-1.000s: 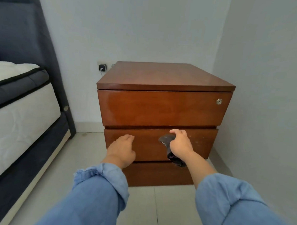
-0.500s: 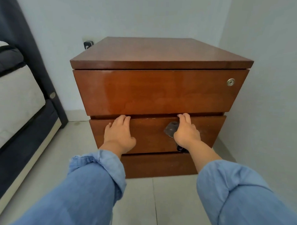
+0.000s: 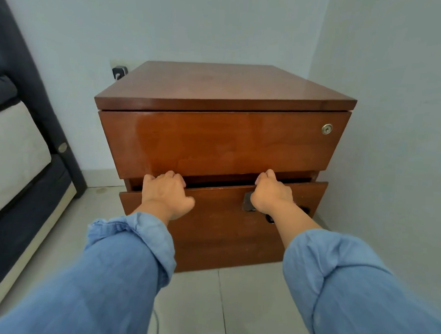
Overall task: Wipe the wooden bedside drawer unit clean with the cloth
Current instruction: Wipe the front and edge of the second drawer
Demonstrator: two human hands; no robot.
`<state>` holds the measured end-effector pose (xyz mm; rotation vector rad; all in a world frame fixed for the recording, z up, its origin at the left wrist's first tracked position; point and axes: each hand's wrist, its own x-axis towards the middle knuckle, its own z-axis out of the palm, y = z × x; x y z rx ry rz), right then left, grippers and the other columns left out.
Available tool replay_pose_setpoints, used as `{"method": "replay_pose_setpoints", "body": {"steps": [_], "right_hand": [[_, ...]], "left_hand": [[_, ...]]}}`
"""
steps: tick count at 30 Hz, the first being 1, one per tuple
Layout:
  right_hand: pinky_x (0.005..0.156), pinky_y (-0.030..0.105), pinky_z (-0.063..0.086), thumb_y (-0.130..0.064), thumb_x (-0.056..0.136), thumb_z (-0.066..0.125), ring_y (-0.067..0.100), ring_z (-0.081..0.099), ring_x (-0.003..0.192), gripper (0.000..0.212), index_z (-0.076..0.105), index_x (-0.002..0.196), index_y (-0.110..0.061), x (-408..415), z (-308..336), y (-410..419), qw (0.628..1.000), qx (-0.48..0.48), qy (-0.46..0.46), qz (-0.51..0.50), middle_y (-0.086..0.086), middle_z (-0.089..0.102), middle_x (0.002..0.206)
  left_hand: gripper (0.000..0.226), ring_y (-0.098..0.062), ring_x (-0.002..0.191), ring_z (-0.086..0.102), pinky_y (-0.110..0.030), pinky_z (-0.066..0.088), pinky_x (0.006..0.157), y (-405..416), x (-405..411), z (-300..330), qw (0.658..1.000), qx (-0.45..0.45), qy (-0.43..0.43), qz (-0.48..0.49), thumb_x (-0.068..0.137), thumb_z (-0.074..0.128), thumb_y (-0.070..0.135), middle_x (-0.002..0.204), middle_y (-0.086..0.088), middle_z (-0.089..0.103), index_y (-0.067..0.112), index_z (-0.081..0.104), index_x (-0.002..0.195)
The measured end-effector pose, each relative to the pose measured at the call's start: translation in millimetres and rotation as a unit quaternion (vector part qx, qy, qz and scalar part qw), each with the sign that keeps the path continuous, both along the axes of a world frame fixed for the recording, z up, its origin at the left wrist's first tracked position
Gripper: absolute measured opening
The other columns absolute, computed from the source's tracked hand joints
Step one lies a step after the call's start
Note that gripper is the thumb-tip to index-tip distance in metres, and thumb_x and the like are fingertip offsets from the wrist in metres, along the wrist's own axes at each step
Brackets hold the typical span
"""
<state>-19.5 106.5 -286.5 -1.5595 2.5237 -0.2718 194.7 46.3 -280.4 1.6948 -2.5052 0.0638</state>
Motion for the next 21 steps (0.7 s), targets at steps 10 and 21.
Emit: {"method": "replay_pose_setpoints", "body": {"steps": [10,21], "right_hand": [[0.061,0.035,0.042,0.000,0.088,0.041,0.027,0.052,0.077,0.044,0.046,0.127,-0.020,-18,-4,30,0.975,-0.115,-0.190,-0.009,0.003,0.031,0.135],[0.050,0.029,0.054,-0.007,0.093,0.035,0.023,0.063,0.070,0.036,0.055,0.119,-0.022,-110,15,41,0.896,-0.329,-0.234,-0.184,0.008,0.057,0.115]], "left_hand": [[0.052,-0.017,0.122,0.044,-0.037,0.027,0.105,41,-16,-12,0.994,-0.094,-0.004,-0.048,0.085,0.044,0.035,0.132,0.001,0.047,0.019,0.042,0.135],[0.076,-0.012,0.146,0.006,-0.040,0.002,0.119,73,-96,-27,0.991,-0.014,0.037,-0.124,0.087,0.044,0.038,0.160,0.002,0.010,0.016,0.009,0.151]]}}
